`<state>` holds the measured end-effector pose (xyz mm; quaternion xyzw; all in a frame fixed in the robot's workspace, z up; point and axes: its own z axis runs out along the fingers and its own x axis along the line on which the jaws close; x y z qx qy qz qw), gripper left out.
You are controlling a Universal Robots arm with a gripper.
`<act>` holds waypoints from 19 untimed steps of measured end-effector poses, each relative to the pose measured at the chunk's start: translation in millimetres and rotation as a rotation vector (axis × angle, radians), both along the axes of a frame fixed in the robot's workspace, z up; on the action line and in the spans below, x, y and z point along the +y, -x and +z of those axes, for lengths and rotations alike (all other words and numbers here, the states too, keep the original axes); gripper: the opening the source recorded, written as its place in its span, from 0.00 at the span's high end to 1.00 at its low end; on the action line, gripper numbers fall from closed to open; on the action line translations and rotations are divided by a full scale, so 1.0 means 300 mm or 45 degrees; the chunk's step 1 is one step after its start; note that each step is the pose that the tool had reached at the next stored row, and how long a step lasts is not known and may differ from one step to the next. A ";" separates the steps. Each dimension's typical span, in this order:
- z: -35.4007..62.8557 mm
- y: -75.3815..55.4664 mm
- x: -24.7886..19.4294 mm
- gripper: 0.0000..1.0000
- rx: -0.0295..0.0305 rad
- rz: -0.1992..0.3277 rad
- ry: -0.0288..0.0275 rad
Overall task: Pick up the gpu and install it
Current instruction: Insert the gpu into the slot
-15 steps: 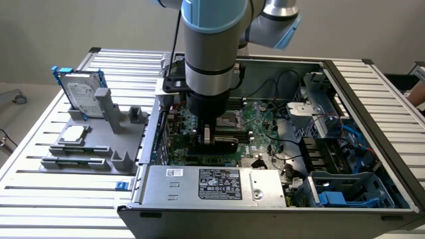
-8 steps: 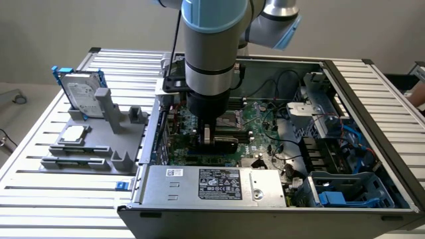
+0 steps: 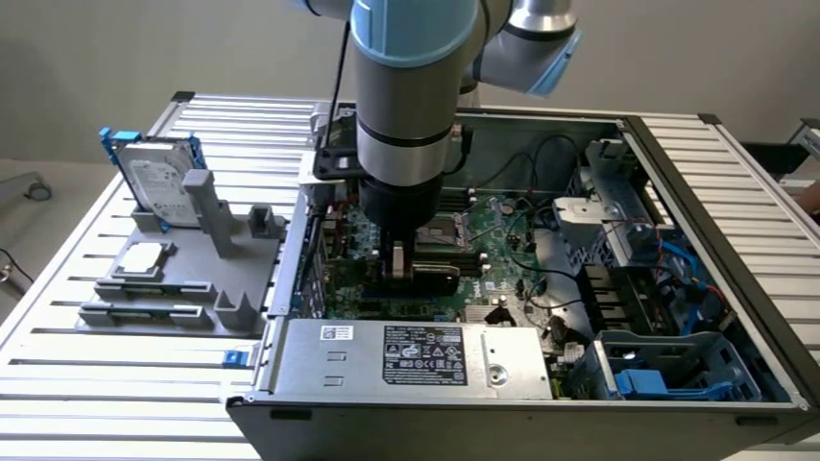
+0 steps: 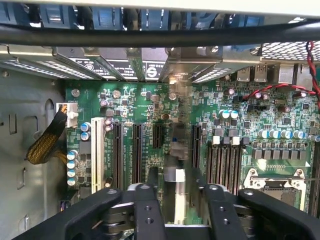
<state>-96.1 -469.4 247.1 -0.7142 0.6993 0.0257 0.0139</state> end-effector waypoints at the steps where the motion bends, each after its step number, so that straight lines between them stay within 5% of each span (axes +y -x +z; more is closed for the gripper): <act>1: 0.000 0.000 0.000 0.59 0.0015 0.000 0.0001; 12: 0.029 0.000 0.000 0.59 0.0307 0.000 -0.0001; 19: 0.079 0.000 0.000 0.59 0.0382 0.000 0.0000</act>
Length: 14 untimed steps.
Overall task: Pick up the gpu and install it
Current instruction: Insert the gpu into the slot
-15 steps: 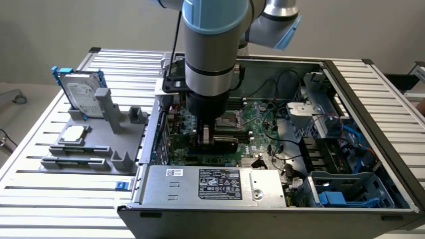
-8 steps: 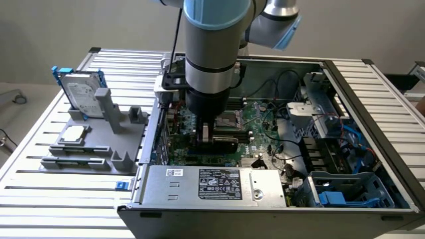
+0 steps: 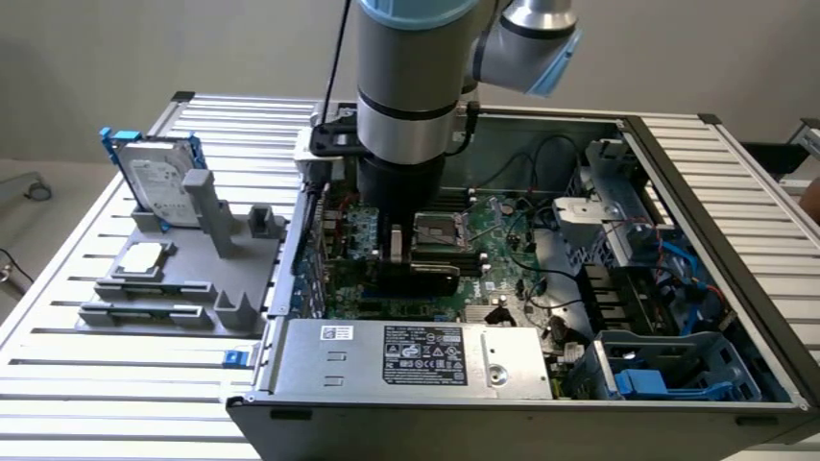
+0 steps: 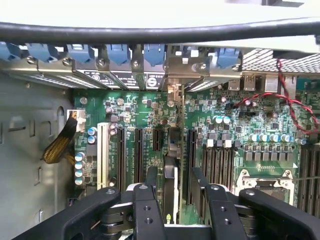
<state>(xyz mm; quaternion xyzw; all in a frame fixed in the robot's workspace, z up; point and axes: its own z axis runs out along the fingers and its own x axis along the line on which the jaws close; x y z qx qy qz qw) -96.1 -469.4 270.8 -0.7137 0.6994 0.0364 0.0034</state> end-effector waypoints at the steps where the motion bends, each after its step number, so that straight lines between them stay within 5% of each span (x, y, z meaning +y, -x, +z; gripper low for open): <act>1: 0.006 0.000 0.000 0.59 0.0005 0.000 -0.0001; 5: 0.028 0.000 0.000 0.61 0.0032 0.000 -0.0001; 10: 0.041 0.000 0.000 0.86 0.0054 0.000 -0.0004; 14: 0.041 0.000 0.000 0.89 0.0056 0.000 -0.0001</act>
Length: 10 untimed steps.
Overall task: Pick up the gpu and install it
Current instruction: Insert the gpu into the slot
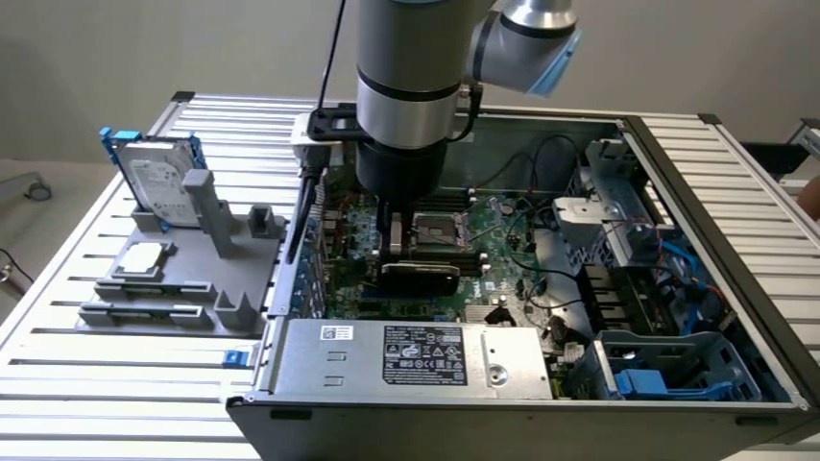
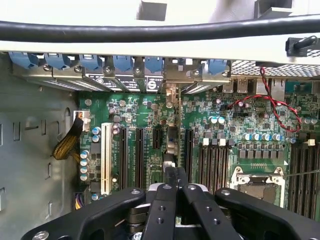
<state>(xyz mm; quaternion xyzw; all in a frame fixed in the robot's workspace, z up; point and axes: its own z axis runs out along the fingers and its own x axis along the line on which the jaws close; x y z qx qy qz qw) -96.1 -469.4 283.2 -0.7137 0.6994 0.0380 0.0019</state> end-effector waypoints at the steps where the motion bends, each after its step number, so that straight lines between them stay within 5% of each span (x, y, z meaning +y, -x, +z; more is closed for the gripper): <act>1: 0.000 0.000 0.000 0.89 0.0001 0.000 0.0002; 10: -0.013 0.000 0.007 0.89 -0.0001 0.000 -0.0014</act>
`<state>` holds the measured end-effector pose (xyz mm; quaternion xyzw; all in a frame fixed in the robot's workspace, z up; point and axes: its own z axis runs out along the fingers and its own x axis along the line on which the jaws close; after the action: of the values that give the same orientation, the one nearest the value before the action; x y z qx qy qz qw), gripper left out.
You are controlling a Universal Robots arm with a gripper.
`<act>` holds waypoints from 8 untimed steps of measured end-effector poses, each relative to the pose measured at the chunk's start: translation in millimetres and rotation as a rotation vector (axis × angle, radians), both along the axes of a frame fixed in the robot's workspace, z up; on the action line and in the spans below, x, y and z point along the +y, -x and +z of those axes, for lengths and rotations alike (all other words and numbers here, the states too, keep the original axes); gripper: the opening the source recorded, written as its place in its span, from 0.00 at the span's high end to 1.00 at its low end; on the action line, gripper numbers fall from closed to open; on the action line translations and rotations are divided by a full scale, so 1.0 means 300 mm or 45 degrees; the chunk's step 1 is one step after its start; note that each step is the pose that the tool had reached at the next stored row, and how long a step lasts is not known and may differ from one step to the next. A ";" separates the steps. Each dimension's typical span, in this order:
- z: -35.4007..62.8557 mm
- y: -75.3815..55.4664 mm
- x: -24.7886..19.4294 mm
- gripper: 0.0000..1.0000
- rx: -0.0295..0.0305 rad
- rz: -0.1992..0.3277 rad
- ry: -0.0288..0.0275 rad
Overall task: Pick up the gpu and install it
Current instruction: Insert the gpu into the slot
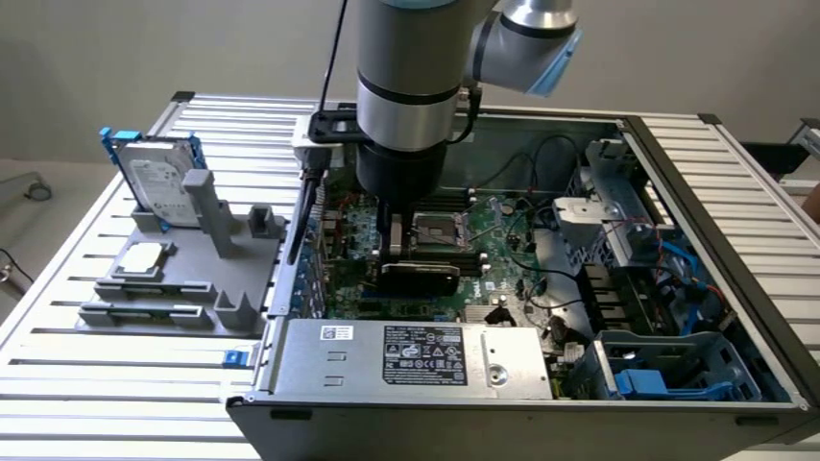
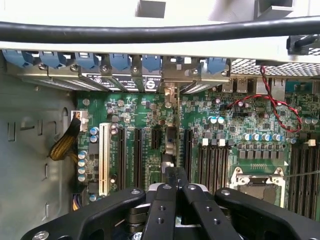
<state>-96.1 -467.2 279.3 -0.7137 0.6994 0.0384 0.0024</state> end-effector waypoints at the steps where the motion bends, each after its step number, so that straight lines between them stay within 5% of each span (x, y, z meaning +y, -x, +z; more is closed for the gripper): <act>1: -0.002 0.000 0.001 0.89 0.0001 0.000 0.0000; 8: -0.013 0.000 0.013 0.89 0.0001 0.000 -0.0007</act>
<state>-96.0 -463.4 275.4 -0.7137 0.6994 0.0386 0.0025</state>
